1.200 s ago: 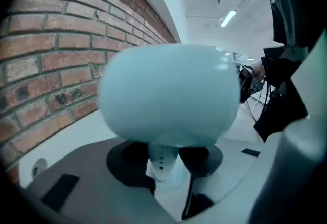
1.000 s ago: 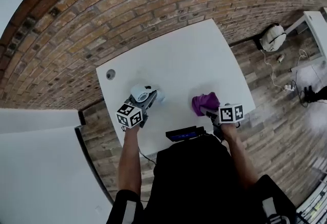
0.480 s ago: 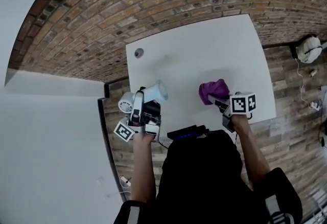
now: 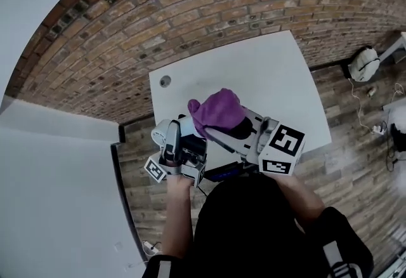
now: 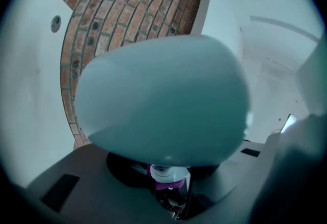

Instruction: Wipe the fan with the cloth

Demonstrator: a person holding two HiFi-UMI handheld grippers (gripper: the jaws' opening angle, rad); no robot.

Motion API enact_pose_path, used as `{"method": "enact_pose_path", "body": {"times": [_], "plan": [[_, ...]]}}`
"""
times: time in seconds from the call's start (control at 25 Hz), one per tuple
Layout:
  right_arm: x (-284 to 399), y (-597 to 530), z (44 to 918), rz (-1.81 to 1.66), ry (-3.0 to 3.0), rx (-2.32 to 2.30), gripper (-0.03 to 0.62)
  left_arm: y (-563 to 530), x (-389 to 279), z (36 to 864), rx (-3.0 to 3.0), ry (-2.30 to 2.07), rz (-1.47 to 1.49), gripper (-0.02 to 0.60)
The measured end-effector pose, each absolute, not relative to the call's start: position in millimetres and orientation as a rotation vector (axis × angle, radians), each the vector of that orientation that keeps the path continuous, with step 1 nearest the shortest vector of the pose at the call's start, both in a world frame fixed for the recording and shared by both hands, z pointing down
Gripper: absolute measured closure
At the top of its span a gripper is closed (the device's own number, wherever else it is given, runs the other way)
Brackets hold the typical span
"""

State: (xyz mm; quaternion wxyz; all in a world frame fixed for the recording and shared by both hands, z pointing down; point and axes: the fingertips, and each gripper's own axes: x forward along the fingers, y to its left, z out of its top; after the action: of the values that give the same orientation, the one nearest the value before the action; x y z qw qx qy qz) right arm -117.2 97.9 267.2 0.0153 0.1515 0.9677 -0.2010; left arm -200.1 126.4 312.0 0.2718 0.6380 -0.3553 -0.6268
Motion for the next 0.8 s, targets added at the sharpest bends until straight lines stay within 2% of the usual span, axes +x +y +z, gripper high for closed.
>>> {"method": "enact_pose_path", "body": {"times": [0.16,0.28,0.4,0.64,0.72,0.8], "plan": [[-116.7,75.4,296.3,-0.484,3.215,0.087,0.525,147.9,-195.6,297.7,1.774,-0.816,-1.766,0.425],[-105.1,63.3,325.8,-0.510,3.343,-0.172,0.525,162.7,-200.7,296.9,1.742,-0.737,-1.837,0.425],[-91.1,66.4,320.0,-0.558,3.336,-0.271,0.526,175.6,-204.7,297.6,1.728,-0.710,-1.859,0.425],[-96.5,136.9,236.1,-0.244,3.269,-0.061,0.525,184.4,-201.3,305.9,1.667,-0.682,-1.896,0.425],[-107.7,177.1,231.5,-0.136,3.292,0.096,0.525,183.2,-195.6,307.4,1.654,-0.671,-1.899,0.425],[-114.8,201.1,235.4,-0.185,3.274,0.191,0.525,184.9,-193.0,308.5,1.634,-0.642,-1.922,0.425]]}}
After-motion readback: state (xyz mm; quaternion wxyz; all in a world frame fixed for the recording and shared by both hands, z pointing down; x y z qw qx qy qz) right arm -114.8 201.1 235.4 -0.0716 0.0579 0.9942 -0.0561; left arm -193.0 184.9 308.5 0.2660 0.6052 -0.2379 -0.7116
